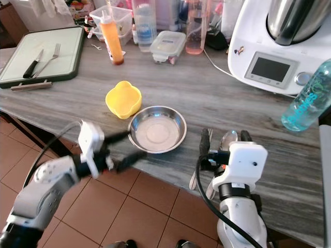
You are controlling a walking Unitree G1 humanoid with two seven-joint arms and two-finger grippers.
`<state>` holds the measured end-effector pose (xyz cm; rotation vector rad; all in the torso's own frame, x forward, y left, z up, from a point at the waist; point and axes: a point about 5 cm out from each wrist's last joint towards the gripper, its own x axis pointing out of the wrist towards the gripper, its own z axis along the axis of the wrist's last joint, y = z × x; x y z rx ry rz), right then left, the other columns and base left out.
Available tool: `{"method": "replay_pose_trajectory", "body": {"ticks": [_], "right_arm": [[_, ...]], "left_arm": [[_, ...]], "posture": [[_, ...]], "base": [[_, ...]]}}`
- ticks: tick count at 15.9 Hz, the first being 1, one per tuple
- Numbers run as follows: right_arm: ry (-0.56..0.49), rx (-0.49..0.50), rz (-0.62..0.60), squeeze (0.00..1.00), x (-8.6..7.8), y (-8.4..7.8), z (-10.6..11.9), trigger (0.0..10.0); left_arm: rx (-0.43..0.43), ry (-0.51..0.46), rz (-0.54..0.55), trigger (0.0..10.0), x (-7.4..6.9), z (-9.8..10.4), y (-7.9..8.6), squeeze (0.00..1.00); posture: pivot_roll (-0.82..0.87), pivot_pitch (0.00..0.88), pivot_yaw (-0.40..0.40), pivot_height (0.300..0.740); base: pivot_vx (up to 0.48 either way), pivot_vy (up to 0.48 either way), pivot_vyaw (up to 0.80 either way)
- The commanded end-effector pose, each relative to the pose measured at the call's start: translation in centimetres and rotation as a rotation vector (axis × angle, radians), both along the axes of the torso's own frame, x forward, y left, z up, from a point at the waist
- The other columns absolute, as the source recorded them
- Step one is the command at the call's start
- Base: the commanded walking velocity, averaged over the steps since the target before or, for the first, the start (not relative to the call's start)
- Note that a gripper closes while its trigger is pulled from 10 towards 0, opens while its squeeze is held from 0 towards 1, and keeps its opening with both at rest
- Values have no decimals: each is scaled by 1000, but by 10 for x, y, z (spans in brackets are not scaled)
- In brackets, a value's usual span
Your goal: Setting the table
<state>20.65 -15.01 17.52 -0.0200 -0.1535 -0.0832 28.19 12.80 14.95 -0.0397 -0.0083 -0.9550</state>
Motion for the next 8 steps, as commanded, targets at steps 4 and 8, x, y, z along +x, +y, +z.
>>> {"method": "replay_pose_trajectory", "body": {"ticks": [4, 8], "right_arm": [[8, -36, -81, 0, 3, -11, -3, 10000], [20, -37, -135, 0, 1, -20, -6, 10000]], "left_arm": [[-43, -113, 193, 10000, 9, 26, -4, 0], [-17, -172, 445, 10000, 22, 27, -1, 0]], "posture": [[56, 105, -1, 740], [49, 100, -8, 740]], "base": [[0, 0, 0], [0, 0, 0]]}}
